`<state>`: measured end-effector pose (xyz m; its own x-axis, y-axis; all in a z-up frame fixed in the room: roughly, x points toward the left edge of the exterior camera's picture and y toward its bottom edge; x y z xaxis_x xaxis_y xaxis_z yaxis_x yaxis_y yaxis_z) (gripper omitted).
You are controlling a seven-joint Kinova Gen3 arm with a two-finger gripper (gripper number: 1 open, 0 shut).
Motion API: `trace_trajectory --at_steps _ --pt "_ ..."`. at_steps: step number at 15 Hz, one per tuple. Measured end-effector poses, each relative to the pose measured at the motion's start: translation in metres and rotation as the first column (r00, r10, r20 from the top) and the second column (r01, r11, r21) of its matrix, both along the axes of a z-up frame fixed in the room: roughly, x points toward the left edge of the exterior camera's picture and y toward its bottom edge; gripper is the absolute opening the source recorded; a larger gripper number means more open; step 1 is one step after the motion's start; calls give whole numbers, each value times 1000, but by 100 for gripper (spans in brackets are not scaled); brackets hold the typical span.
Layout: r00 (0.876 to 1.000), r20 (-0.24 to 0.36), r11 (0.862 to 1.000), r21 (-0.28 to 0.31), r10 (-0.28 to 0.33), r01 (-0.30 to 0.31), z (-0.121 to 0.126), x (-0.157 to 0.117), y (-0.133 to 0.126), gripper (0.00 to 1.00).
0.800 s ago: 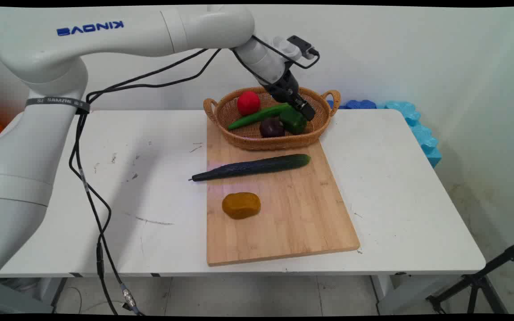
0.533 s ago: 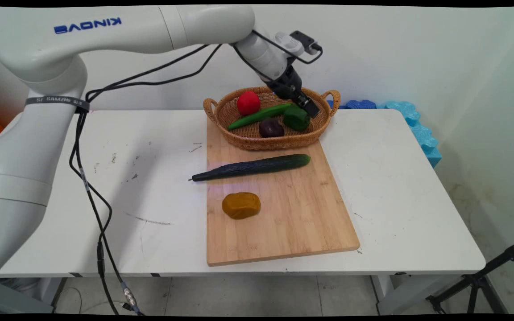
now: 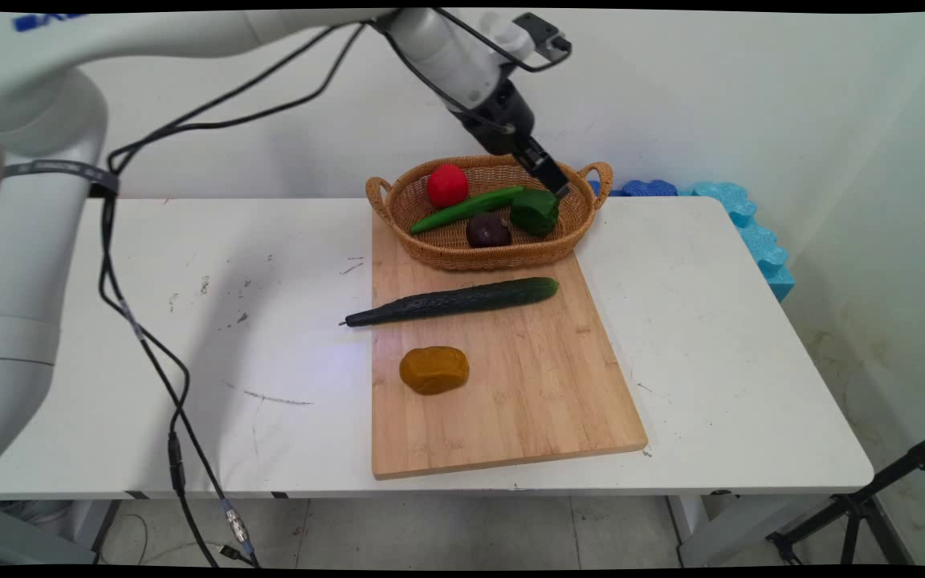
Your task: Pick up the cucumber from the cutting board
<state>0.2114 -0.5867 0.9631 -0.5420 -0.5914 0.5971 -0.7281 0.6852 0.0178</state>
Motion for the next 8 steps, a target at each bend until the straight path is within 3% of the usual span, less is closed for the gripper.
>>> trace_trajectory --at_steps 4,8 --pt "998 39 997 45 -57 55 11 33 35 100" --pt "992 75 991 88 -106 99 -1 61 67 100"
